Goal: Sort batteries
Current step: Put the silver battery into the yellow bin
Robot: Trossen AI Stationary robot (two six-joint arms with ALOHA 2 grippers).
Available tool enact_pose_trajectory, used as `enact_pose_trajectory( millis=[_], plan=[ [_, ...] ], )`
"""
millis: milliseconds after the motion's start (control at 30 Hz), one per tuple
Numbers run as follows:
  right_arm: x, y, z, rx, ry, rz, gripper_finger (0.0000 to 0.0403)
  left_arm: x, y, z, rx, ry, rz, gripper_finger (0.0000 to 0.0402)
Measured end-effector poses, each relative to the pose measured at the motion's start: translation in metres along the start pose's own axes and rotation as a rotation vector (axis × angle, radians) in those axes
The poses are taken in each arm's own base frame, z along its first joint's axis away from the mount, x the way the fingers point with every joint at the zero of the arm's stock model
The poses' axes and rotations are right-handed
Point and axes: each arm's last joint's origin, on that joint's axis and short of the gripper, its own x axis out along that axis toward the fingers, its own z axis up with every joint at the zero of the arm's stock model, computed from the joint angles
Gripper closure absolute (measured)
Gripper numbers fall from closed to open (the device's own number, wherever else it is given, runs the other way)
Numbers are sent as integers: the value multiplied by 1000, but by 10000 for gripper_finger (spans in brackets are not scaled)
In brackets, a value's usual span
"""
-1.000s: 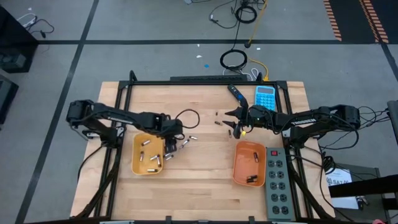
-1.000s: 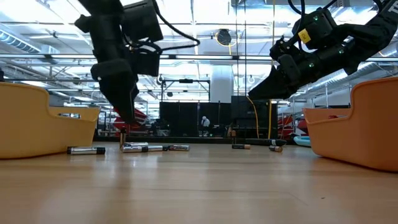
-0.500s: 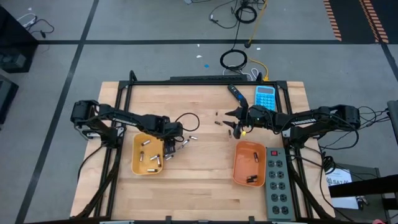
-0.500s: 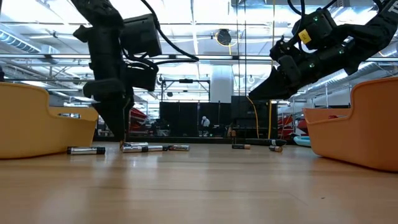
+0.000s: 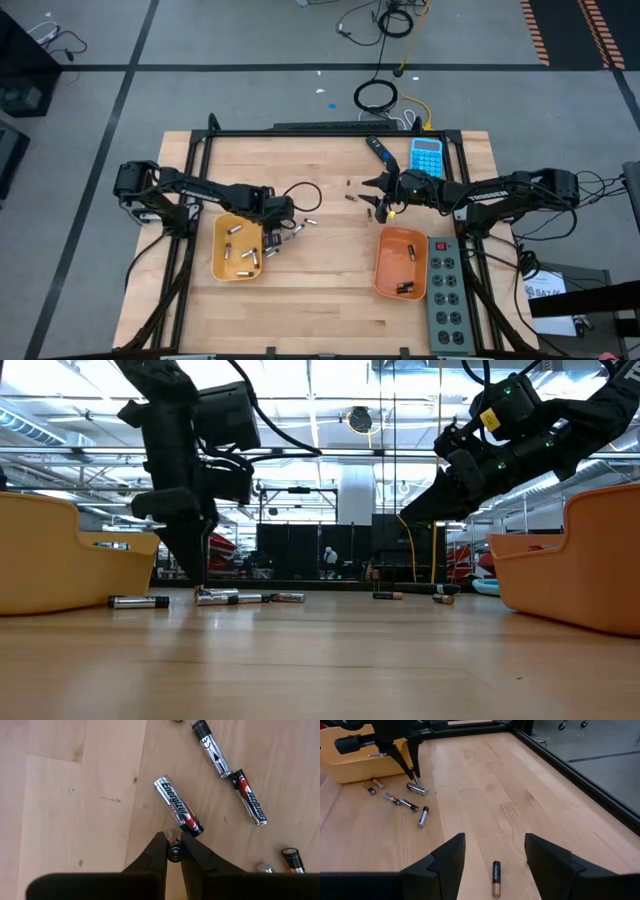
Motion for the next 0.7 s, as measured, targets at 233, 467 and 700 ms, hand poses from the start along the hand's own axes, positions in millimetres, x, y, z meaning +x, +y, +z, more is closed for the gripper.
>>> enact_pose_trajectory(
  millis=[233, 467, 700],
  plan=[
    [0, 0, 0, 0, 0, 0, 207, -27, 2, 6, 24, 3, 39, 368],
    [0, 0, -1, -1, 9, 0, 207, -98, -5, -3, -216, 39, -241, 368],
    [0, 0, -1, 4, 10, 0, 207, -96, -31, -44, -349, 305, -172, 309]
  ],
)
